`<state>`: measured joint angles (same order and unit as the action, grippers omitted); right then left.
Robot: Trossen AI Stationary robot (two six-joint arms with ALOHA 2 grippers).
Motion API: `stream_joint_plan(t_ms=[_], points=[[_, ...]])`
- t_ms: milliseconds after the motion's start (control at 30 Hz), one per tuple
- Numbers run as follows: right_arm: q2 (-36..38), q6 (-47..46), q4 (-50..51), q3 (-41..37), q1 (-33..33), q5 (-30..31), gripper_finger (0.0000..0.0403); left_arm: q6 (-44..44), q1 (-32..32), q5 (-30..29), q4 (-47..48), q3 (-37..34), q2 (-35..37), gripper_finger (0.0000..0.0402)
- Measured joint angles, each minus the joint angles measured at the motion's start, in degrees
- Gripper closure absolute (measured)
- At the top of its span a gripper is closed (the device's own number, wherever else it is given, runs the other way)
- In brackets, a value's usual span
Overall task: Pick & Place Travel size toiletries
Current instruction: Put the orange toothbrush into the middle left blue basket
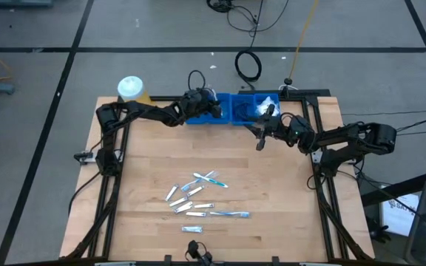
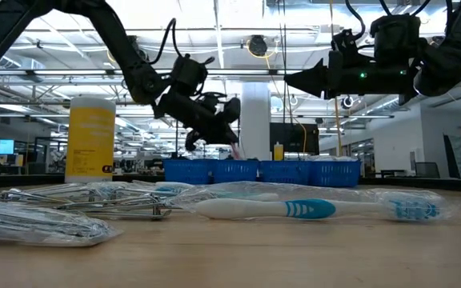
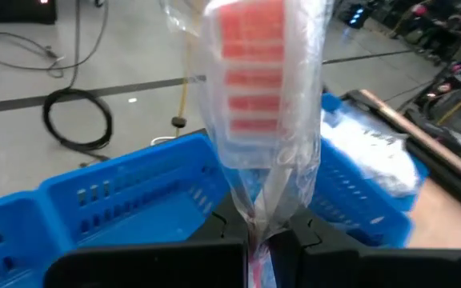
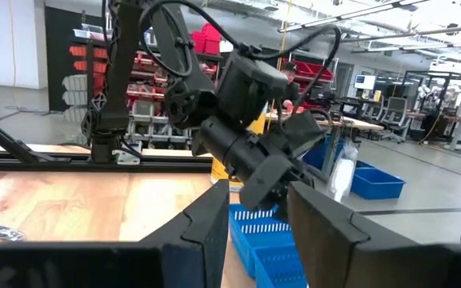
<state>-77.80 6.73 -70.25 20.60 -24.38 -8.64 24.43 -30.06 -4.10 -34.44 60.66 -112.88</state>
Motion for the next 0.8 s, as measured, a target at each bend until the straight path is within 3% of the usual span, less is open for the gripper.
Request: stream_joint_plan(t_ms=[233, 567, 667, 800], points=[[0.02, 0.12, 0.06, 0.00, -0.04, 0.09, 0.0287, -0.32, 0.46, -0.02, -0.21, 0.02, 0.09, 0.0352], [0.02, 0.02, 0.26, 0.00, -0.04, 0.07, 0.0287, -0.09, 0.46, -0.26, -0.11, 0.02, 0.09, 0.0335], [0.02, 0.01, 0.26, 0.00, -0.04, 0.08, 0.0289, -0.07, 0.52, 0.00, -0.09, 0.02, 0.09, 0.0301], [0.01, -0.01, 0.26, 0.00, -0.04, 0.08, 0.0286, 0.02, 0.52, 0.04, 0.33, 0.02, 0.09, 0.0227]])
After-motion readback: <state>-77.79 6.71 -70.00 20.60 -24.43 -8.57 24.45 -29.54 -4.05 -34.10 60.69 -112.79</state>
